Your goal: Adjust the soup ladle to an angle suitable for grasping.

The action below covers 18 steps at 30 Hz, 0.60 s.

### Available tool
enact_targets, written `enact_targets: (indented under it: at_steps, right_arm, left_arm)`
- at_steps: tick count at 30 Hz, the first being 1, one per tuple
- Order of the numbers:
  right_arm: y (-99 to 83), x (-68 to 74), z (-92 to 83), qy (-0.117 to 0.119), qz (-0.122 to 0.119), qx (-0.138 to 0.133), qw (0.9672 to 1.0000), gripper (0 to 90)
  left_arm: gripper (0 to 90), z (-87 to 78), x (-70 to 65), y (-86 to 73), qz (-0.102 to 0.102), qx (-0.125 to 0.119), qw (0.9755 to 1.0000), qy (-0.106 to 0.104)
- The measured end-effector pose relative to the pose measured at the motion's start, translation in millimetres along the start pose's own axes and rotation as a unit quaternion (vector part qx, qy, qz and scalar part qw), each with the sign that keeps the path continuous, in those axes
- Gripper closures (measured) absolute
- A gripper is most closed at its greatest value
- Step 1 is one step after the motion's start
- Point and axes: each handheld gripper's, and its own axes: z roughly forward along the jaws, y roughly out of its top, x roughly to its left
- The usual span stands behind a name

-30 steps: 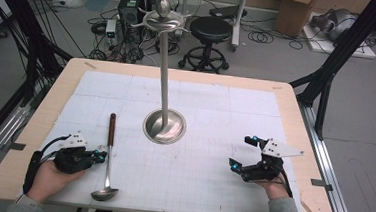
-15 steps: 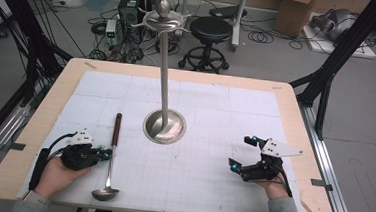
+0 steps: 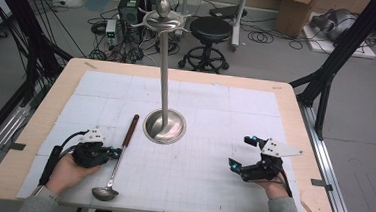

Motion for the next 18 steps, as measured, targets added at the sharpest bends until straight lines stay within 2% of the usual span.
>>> enact_targets:
  at_steps: [4, 9, 11, 15, 18]
  right_arm:
    - [0.0, 0.1, 0.2, -0.001, 0.001, 0.0, 1.0, 0.7]
    - [0.0, 0.0, 0.1, 0.0, 0.0, 0.0, 1.0, 0.7]
    - [0.0, 0.1, 0.1, 0.0, 0.0, 0.0, 1.0, 0.7]
    - [-0.1, 0.4, -0.5, 0.0, 0.003, 0.0, 1.0, 0.7]
    - [-0.3, -0.1, -0.2, -0.001, -0.001, 0.0, 1.0, 0.7]
  left_arm:
    - [89.6, 2.7, -3.9, 2.0, 0.006, 0.003, 1.0, -0.003]
    - [89.6, 3.9, -5.1, 2.8, 0.004, 0.002, 1.0, -0.004]
    - [89.6, 2.4, -5.7, 3.7, 0.008, 0.004, 0.9999, 0.007]
    - [89.6, -8.0, -7.6, 5.8, -0.016, -0.021, 0.9996, 0.007]
    - [89.6, -14.3, -14.2, 6.0, -0.019, -0.021, 0.9996, -0.002]
